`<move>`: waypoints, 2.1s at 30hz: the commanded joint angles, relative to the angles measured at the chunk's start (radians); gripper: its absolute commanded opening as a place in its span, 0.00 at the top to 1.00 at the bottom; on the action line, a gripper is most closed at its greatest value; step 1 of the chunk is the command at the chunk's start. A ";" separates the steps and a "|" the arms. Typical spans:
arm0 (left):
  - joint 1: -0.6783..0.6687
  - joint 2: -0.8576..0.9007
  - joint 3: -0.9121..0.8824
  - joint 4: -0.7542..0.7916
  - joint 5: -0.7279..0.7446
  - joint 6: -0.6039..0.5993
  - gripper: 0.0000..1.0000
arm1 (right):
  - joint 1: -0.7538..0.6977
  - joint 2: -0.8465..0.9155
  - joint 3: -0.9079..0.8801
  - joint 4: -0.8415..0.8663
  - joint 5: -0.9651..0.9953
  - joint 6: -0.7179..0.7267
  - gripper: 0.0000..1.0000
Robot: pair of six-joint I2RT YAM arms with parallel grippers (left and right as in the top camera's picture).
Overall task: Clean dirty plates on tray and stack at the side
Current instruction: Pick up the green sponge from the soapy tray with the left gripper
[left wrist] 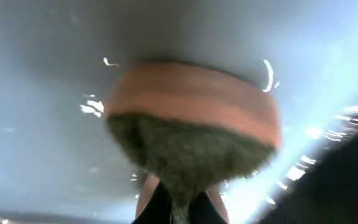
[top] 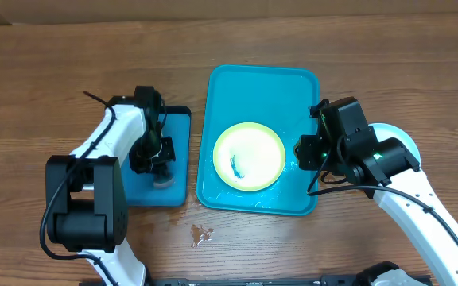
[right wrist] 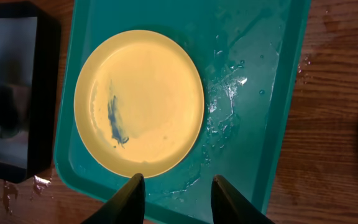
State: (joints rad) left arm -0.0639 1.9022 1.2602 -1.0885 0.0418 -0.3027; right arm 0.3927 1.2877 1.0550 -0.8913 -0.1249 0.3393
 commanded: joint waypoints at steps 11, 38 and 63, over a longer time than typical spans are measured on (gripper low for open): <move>-0.015 -0.109 0.018 0.119 -0.052 0.097 0.96 | -0.004 0.006 0.011 -0.023 0.214 0.216 0.58; -0.083 -0.068 0.475 -0.220 0.036 0.101 0.96 | -0.004 0.490 -0.011 0.233 -0.106 0.012 0.68; -0.499 -0.058 -0.012 0.436 0.253 -0.360 0.96 | -0.004 0.522 -0.022 0.233 -0.097 0.106 0.96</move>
State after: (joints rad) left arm -0.5613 1.8587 1.2819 -0.6727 0.2955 -0.5709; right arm 0.3916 1.8114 1.0439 -0.6590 -0.2390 0.4255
